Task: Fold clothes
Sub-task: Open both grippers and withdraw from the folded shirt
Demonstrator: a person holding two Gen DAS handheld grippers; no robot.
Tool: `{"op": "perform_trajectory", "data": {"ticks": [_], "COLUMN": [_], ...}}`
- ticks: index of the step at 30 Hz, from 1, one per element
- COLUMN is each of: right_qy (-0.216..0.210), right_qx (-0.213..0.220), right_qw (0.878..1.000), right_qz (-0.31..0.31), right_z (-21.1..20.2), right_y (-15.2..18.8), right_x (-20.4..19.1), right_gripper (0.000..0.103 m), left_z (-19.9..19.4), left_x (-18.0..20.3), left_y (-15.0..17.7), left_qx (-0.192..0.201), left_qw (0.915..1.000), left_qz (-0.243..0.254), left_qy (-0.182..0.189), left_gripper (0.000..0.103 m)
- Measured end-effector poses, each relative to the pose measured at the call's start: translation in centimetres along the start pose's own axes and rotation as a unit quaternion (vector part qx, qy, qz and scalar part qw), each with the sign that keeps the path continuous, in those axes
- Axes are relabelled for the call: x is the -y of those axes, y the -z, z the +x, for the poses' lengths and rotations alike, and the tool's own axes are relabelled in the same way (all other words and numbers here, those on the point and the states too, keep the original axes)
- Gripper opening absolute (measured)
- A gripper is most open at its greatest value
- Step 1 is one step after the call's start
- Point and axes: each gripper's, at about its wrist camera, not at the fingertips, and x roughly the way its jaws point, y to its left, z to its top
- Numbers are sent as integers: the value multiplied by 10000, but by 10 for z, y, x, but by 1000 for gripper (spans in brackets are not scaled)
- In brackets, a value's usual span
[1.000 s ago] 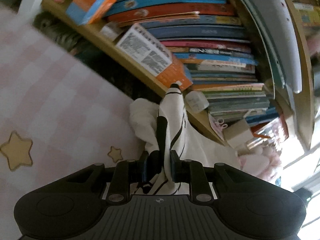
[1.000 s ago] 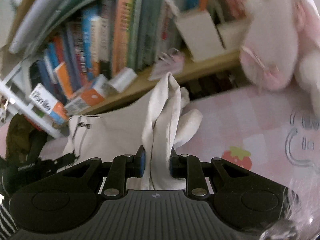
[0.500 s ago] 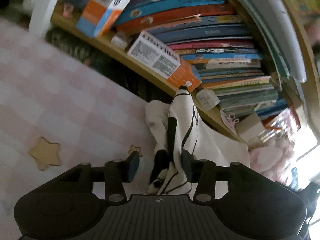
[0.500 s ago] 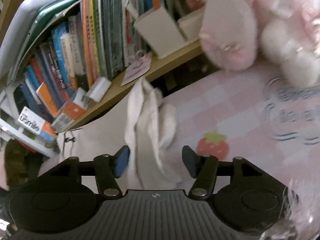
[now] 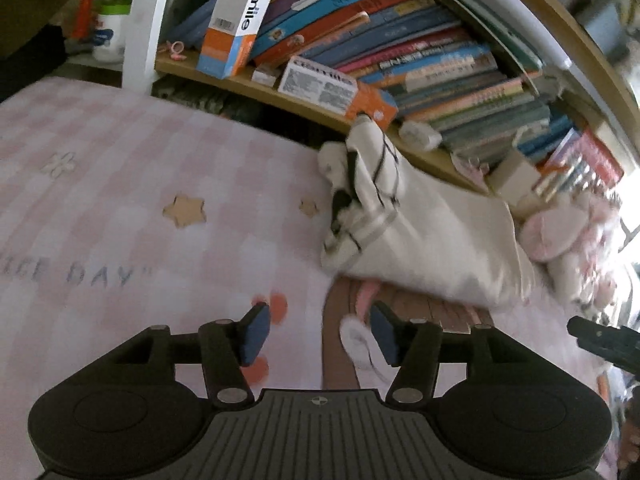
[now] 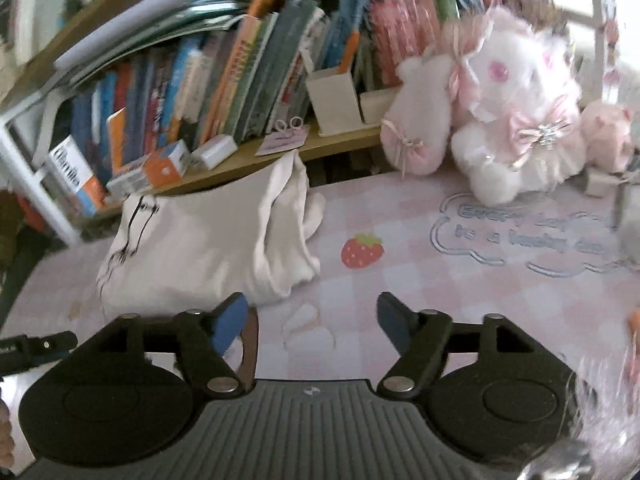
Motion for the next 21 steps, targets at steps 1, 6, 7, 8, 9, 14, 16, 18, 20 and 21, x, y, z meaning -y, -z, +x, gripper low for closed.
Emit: {"op": "perform_trajectory", "data": {"ticks": [1, 6, 7, 8, 9, 14, 16, 18, 20, 21], "right_qy": [11, 118, 136, 154, 186, 325, 400, 468, 483, 486], "right_qx": [20, 94, 122, 152, 179, 262, 248, 271, 298, 311], "right_qw": [10000, 9998, 9997, 9996, 9993, 9972, 9967, 9967, 9965, 9963], "right_qz": [-42, -116, -154, -202, -265, -615, -655, -598, -620, -641], "right_z": [-7, -35, -40, -45, -49, -64, -68, -72, -75, -77], "right_y": [6, 34, 39, 44, 48, 69, 77, 85, 93, 97], "right_x": [-2, -12, -15, -18, -21, -38, -42, -44, -47, -48], "right_gripper": [75, 80, 82, 84, 88, 100, 102, 102, 102, 102], "left_z": [-6, -36, -41, -44, -48, -64, -70, -75, -76, -76], "left_x": [5, 31, 36, 40, 44, 62, 69, 73, 76, 77], "left_y": [5, 33, 38, 42, 47, 69, 79, 94, 103, 107], "left_qx": [10, 307, 353, 376, 393, 609, 732, 825, 800, 762], "left_qw": [10000, 9992, 9989, 9985, 9982, 9952, 9932, 9915, 9913, 9913], "left_qz": [2, 155, 219, 287, 362, 513, 535, 578, 660, 722], "left_qy": [-35, -186, -224, -258, -290, -562, -731, -820, -808, -794], "left_gripper": [57, 68, 71, 72, 73, 87, 91, 92, 92, 92]}}
